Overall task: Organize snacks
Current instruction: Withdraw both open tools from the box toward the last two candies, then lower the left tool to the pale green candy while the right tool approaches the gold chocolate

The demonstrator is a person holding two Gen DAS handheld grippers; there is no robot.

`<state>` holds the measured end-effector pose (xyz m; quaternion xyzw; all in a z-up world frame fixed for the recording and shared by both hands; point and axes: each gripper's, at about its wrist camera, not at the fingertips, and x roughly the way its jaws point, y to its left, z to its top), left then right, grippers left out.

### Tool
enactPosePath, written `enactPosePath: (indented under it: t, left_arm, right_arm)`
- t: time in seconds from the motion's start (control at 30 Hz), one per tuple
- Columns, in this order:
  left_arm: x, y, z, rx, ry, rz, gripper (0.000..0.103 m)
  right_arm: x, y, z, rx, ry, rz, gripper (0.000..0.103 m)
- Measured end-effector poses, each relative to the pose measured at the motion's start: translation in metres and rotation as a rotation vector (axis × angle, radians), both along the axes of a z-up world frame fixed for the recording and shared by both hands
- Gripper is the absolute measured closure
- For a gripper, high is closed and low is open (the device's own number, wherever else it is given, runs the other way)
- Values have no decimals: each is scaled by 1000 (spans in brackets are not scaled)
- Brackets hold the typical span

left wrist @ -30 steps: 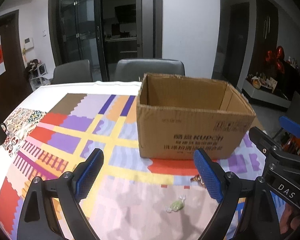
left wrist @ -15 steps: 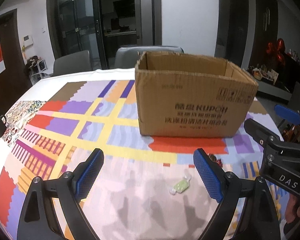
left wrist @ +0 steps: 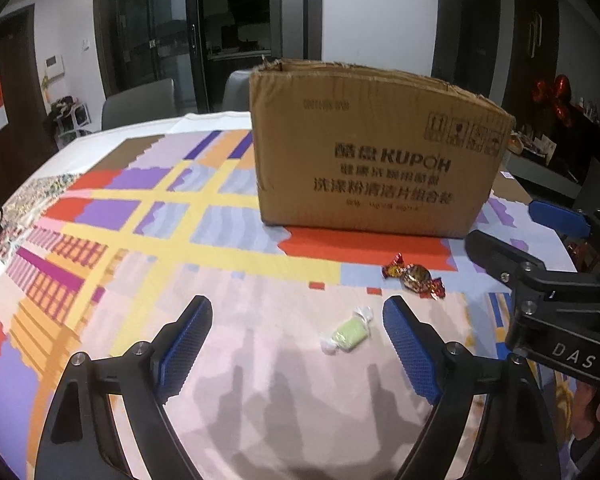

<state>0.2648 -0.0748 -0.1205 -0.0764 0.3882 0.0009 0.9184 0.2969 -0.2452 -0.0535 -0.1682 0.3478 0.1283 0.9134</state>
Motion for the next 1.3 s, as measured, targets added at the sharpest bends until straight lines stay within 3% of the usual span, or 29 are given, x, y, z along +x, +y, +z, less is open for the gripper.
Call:
enactPosePath:
  t: [0.67,0.87,1.13,1.3]
  left_arm:
    - [9,-24,-38,9,66,2,27]
    - [16,-26,-45,-8,89,-11,35]
    - [21,-27,-50,-18,113,-11,41]
    - [25,-28,-49,-28,109,-17,44]
  right_arm:
    - [22,4,-48,-17,127,135,20]
    - [33,8,-60,-7,177,143,30]
    - [39,15,-70,-15,201,162,32]
    - [45,16,-75,-4,224,166,43]
